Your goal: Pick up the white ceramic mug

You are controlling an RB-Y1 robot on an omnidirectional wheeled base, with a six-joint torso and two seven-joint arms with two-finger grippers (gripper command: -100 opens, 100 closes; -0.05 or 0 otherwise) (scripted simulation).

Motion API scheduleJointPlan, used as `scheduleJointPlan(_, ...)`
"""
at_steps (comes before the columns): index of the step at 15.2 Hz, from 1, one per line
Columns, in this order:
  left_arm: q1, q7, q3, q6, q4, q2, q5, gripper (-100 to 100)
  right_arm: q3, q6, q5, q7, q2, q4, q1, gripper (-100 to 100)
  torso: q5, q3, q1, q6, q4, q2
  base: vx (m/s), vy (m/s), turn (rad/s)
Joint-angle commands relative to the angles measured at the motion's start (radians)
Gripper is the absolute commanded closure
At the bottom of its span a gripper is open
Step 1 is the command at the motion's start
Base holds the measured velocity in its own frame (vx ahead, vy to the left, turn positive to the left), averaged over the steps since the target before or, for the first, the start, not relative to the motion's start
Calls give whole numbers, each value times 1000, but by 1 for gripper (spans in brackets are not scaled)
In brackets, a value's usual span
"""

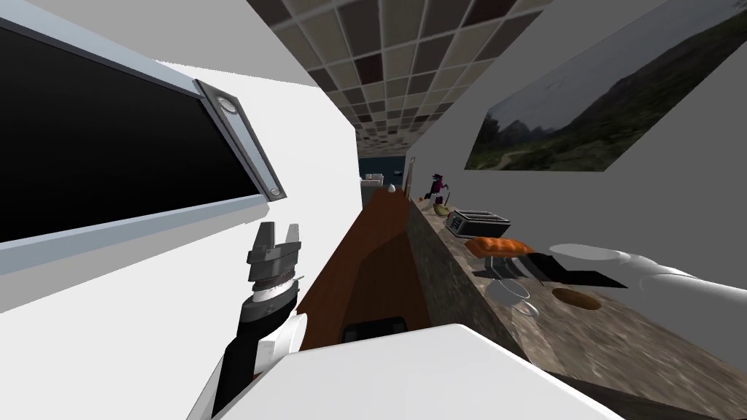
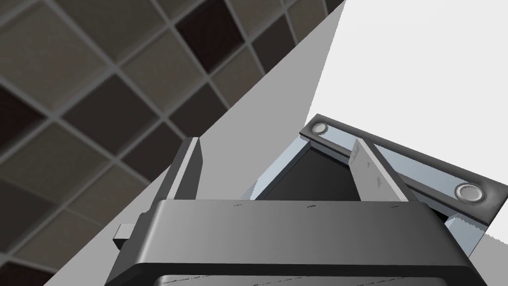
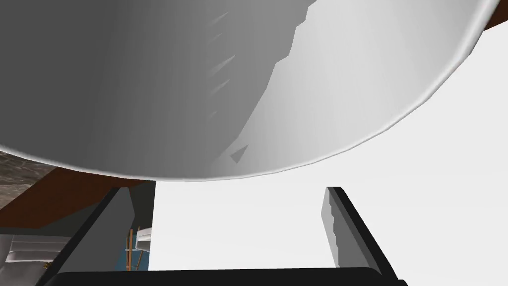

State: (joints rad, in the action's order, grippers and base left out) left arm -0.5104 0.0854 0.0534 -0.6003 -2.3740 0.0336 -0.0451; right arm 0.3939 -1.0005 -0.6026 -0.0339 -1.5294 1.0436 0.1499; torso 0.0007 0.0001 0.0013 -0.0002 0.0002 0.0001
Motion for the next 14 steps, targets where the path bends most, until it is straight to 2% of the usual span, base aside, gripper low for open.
scheduleJointPlan(1, 0, 0, 0, 0, 0, 0, 0, 0, 20, -5, -24, -7, -32, -26, -10, -100, 0, 0, 0, 0, 0, 0, 0, 13, 148)
scheduleJointPlan(2, 0, 0, 0, 0, 0, 0, 0, 0, 45, -24, -52, -7, -66, -64, -21, -100, 0, 0, 0, 0, 0, 0, 0, 18, 198)
scheduleJointPlan(3, 0, 0, 0, 0, 0, 0, 0, 0, 45, -24, -52, -7, -67, -70, -21, -100, 0, 0, 0, 0, 0, 0, 1, 15, 146)
scheduleJointPlan(4, 0, 0, 0, 0, 0, 0, 0, 0, 70, -43, -79, -8, -92, -112, -29, -100, 0, 0, 0, 0, 0, 0, 4, 20, 158)
scheduleJointPlan(5, 0, 0, 0, 0, 0, 0, 0, 0, 70, -43, -79, -8, -98, -112, -29, -100, 0, 0, 0, 0, 0, -1, 6, 16, 121)
scheduleJointPlan(6, 0, 0, 0, 0, 0, 0, 0, 0, 95, -60, -106, -8, -122, -150, -37, -100, 0, 0, 0, 0, 0, 0, 5, 22, 158)
scheduleJointPlan(8, 0, 0, 0, 0, 0, 0, 0, 0, 95, -60, -106, -8, -123, -150, -37, -100, 0, 0, 1, 0, 0, 0, 3, 15, 86)
scheduleJointPlan(10, 0, 0, 0, 0, 0, 0, 0, 0, 147, -91, -156, -8, -158, -209, -46, -100, 0, 0, 0, 0, 0, 0, 4, 19, 162)
scheduleJointPlan(12, 0, 0, 0, 0, 0, 0, 0, 0, 147, -91, -156, -8, -158, -219, -46, -100, 0, 0, 0, 0, 0, -1, 6, 14, 107)
scheduleJointPlan(14, 0, 0, 0, 0, 0, 0, 0, 0, 198, -116, -201, -8, -169, -272, -48, -100, -1, 0, 0, 0, 0, 0, 6, 19, 127)
